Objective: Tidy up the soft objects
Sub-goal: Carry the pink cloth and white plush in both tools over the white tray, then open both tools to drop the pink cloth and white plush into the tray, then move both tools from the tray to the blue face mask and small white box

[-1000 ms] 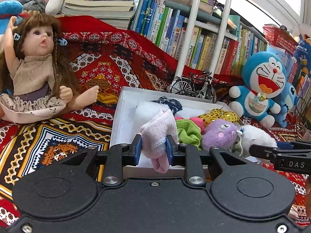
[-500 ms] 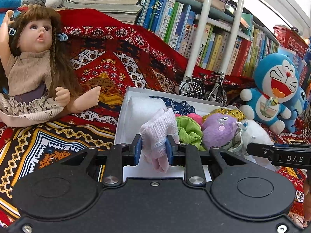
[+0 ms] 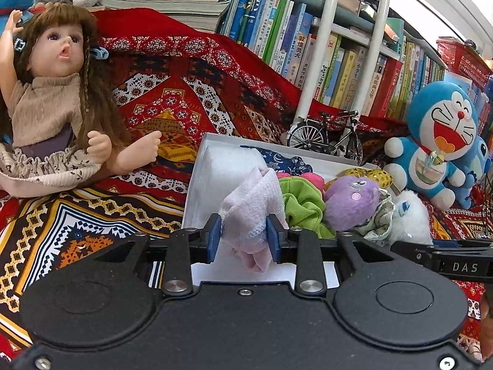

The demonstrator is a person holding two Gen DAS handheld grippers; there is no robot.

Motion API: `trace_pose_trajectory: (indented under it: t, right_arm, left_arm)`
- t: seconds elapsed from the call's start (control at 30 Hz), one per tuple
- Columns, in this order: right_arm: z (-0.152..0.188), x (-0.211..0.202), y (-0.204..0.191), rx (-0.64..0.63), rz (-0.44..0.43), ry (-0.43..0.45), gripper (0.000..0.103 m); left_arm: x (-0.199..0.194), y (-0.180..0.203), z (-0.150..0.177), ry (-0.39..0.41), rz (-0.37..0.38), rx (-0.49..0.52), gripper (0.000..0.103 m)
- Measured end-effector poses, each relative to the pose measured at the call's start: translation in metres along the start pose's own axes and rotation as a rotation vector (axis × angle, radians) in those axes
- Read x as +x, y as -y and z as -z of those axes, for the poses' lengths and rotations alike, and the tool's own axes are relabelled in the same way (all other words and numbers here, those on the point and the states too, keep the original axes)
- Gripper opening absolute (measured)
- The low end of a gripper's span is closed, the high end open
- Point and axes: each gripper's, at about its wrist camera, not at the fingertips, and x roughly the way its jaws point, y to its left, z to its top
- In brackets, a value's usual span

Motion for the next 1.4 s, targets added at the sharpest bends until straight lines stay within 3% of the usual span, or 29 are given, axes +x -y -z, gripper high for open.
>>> trace_pose_trajectory:
  t: [0.5,0.93,1.4]
  right_arm:
    - [0.006,-0.006,0.004,0.021,-0.005,-0.023,0.075]
    - [0.009,-0.019,0.003,0.004,-0.004,-0.008,0.079]
    - [0.013,-0.034,0.003,0.001,-0.019,0.016,0.082]
  left_arm:
    - [-0.01,0.004,0.006,-0.008,-0.011,0.034,0.043]
    - [-0.021,0.009,0.011,-0.002,-0.017,0.074,0.074]
    - [-0.039,0.016,0.016,0.002,0.022,0.107,0.078]
